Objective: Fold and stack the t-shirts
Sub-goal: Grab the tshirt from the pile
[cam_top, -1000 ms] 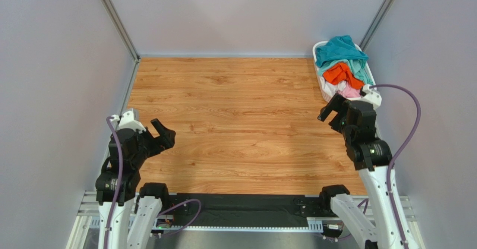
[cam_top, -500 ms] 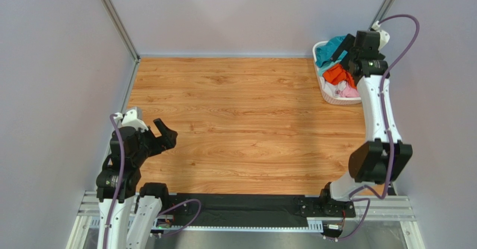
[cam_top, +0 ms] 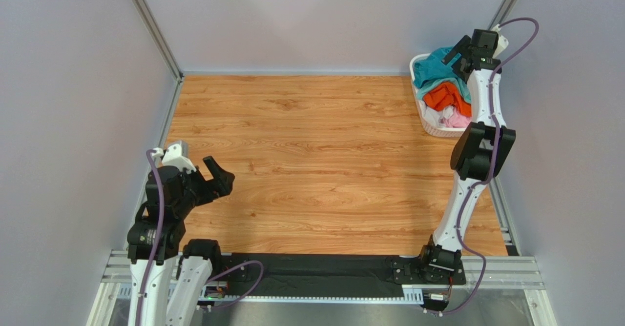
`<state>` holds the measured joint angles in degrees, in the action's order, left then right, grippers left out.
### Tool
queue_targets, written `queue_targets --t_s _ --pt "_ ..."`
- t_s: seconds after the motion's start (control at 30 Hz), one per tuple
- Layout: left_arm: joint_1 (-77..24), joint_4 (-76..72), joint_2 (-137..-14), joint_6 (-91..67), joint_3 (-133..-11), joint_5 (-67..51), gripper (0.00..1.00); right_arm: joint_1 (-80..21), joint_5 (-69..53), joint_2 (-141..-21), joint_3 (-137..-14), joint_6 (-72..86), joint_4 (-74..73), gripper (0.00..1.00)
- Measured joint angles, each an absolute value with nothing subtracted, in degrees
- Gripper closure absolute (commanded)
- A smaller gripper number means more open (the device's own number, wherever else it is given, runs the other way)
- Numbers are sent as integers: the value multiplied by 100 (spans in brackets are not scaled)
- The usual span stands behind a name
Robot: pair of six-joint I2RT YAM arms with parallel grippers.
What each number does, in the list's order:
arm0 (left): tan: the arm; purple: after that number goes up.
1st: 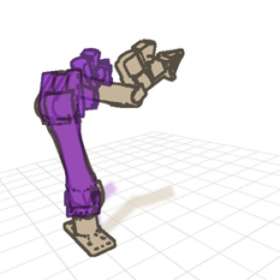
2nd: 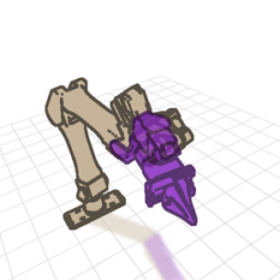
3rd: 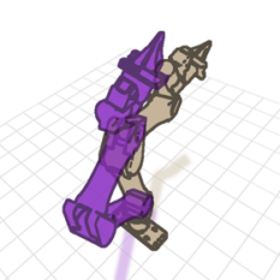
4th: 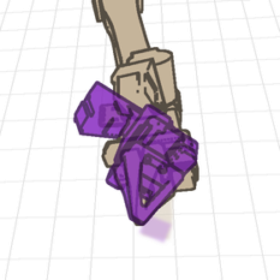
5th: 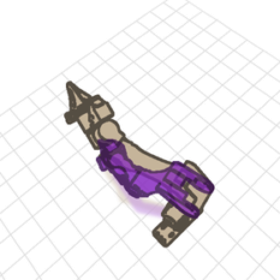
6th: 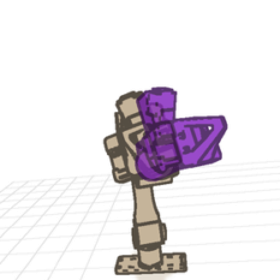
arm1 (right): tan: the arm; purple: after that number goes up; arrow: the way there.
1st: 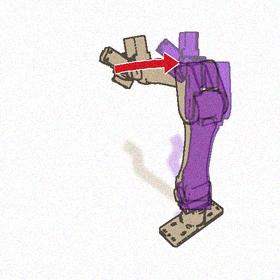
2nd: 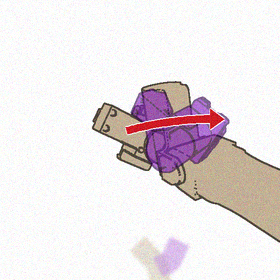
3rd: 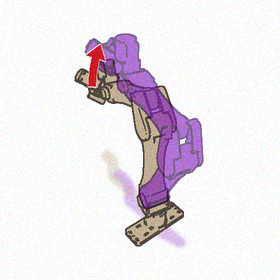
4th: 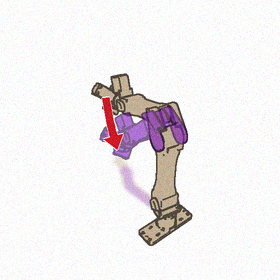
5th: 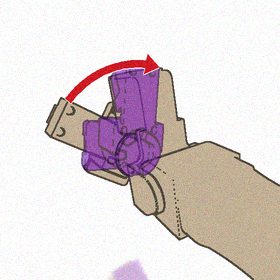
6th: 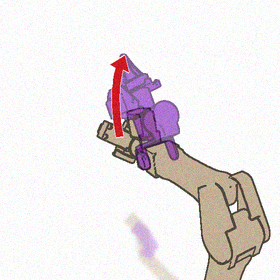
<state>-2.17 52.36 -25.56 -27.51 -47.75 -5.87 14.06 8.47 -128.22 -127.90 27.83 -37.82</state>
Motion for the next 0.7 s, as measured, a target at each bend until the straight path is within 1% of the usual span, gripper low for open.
queue_targets --t_s 0.23,0.27,0.37,0.4,0.47,0.5,0.57,0.6,0.67,0.7 --pt "-217 5234 -2477 -2757 -4683 -591 0 1404 845 -13480 -13251 2827 -3232 0" --pt "-217 5234 -2480 -2757 -4678 -585 0 1404 845 -13548 -13286 2827 -3142 1" --pt "-217 5234 -2480 -2770 -4674 -545 0 1406 843 -13712 -13347 2821 -2882 8" --pt "-217 5231 -2480 -2773 -4674 -523 0 1406 838 -13762 -13373 2818 -2818 17" --pt "-217 5234 -2484 -2775 -4670 -484 0 1409 808 -13880 -13454 2812 -2663 27" --pt "-217 5231 -2486 -2777 -4665 -462 0 1415 777 -13948 -13482 2825 -2580 41" --pt "-217 5234 -2504 -2781 -4657 -440 0 1426 731 -14020 -13496 2849 -2502 54" --pt "-217 5234 -2515 -2783 -4654 -434 0 1435 718 -14049 -13496 2864 -2449 63" --pt "-217 5234 -2543 -2792 -4652 -416 0 1450 696 -14081 -13496 2891 -2399 72" --pt "-217 5234 -2558 -2794 -4652 -412 0 1461 690 -14088 -13496 2906 -2364 80"
